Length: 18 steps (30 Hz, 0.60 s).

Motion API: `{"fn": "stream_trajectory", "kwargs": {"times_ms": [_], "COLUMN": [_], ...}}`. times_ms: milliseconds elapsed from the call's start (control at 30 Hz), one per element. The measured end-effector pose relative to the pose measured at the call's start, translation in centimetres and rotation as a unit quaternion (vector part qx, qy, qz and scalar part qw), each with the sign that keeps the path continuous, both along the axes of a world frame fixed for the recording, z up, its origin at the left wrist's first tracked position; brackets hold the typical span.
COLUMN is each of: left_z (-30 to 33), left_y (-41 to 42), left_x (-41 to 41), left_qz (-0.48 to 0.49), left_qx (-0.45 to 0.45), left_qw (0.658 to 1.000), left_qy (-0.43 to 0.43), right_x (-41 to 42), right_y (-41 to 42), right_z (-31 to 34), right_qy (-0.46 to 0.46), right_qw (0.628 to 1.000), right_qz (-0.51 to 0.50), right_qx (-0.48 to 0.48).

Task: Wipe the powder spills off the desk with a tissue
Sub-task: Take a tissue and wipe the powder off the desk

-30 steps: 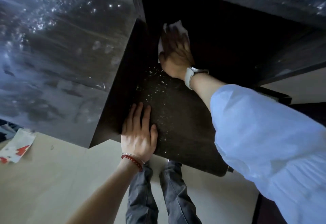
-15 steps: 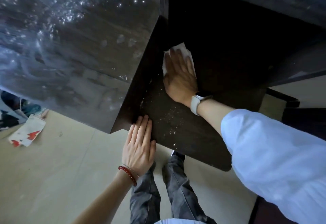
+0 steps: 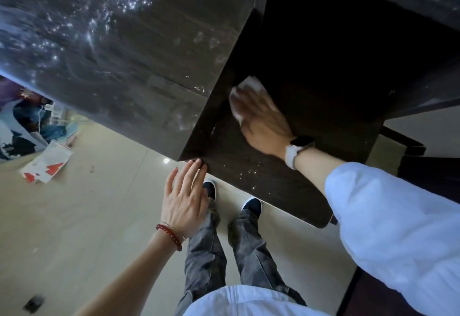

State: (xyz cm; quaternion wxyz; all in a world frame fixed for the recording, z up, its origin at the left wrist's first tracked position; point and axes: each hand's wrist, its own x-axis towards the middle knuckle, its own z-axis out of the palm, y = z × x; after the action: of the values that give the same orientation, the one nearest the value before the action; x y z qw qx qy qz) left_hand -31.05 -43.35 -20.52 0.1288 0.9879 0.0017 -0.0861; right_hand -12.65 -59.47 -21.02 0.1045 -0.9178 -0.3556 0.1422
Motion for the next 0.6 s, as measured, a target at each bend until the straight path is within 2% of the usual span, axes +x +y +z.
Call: {"fn": "stream_trajectory", "kwargs": {"times_ms": [67,133,333,467,533,600], "left_z": [0.1,0.2,0.6,0.6,0.4,0.2], "left_y": [0.2,0.1,0.2,0.0,-0.3,-0.7], "left_x": [-0.1,-0.2,-1.1,-1.4,-1.2,-0.7], "left_qz": [-0.001,0.003,0.087,0.073,0.060,0.054], "left_qx": [0.005,0.004,-0.015,-0.011,-0.007,-0.006], "left_qw": [1.000,1.000,0.994,0.994,0.995,0.995], "left_qy": [0.009,0.024,0.067,0.076,0.081,0.085], "right_x": [-0.2,-2.8,-10.7,-8.1,-5.6,-5.0], "right_y": [1.5,2.9,2.1,0.4,-1.1,-2.2], "right_z": [0.0,-0.3,-0.3,-0.7,-1.2,-1.2], "right_qy": [0.015,0.025,0.035,0.050,0.021,-0.010], "right_qw": [0.996,0.993,0.997,0.988,0.998,0.993], "right_qz": [-0.087,-0.113,0.066,0.143,0.061,-0.113], "right_qx": [0.007,0.007,0.008,0.018,-0.008,-0.028]}}
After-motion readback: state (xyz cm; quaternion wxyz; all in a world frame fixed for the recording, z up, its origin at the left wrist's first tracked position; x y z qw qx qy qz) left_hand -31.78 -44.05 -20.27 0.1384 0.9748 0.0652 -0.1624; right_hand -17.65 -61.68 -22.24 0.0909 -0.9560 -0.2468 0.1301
